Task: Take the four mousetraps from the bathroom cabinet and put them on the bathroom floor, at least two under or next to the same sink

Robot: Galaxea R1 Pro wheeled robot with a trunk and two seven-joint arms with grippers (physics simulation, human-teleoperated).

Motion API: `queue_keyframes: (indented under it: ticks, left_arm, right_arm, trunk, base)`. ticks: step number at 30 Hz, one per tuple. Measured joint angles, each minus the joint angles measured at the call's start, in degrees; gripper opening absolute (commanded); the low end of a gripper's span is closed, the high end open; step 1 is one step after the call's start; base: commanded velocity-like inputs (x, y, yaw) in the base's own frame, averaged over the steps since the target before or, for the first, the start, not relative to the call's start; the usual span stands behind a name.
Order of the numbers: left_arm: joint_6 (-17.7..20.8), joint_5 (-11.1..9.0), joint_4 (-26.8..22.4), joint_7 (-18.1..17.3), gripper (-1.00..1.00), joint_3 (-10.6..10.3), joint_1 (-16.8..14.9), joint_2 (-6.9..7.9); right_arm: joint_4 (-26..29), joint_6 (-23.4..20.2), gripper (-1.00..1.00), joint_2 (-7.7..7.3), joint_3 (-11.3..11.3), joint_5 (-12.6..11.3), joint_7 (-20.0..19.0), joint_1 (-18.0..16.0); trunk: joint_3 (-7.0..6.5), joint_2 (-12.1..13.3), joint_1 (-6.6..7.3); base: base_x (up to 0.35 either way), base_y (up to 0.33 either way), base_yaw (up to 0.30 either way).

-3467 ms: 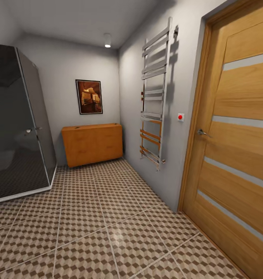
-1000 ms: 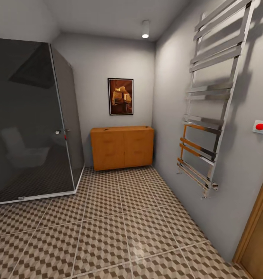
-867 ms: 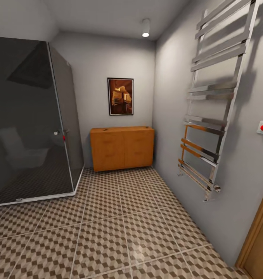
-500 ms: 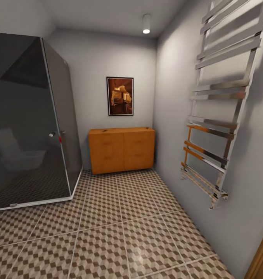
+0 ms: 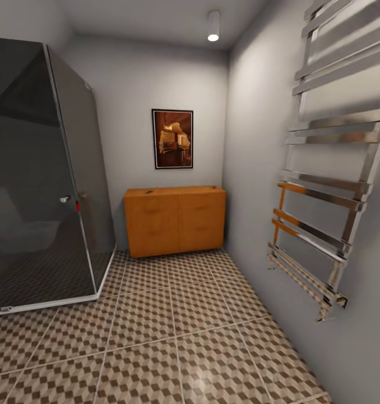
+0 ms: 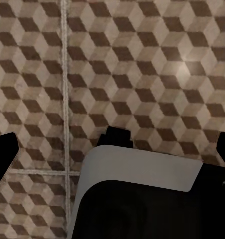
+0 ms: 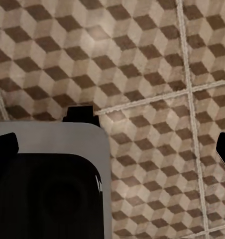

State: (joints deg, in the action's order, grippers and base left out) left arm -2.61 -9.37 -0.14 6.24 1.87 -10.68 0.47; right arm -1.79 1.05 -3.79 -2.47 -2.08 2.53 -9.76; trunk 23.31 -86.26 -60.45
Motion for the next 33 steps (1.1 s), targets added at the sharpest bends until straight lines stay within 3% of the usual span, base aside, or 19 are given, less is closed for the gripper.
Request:
queue_keyframes:
  ticks: [33]
  left_arm:
    - [0.0,0.0,0.0,0.05,1.0,0.0,0.0,0.06]
  right_arm:
    - [0.0,-0.01,1.0,0.0,-0.01,0.0,0.0,0.0]
  trunk:
    - [0.0,0.0,0.0]
  base:
    - [0.324,0.0,0.0]
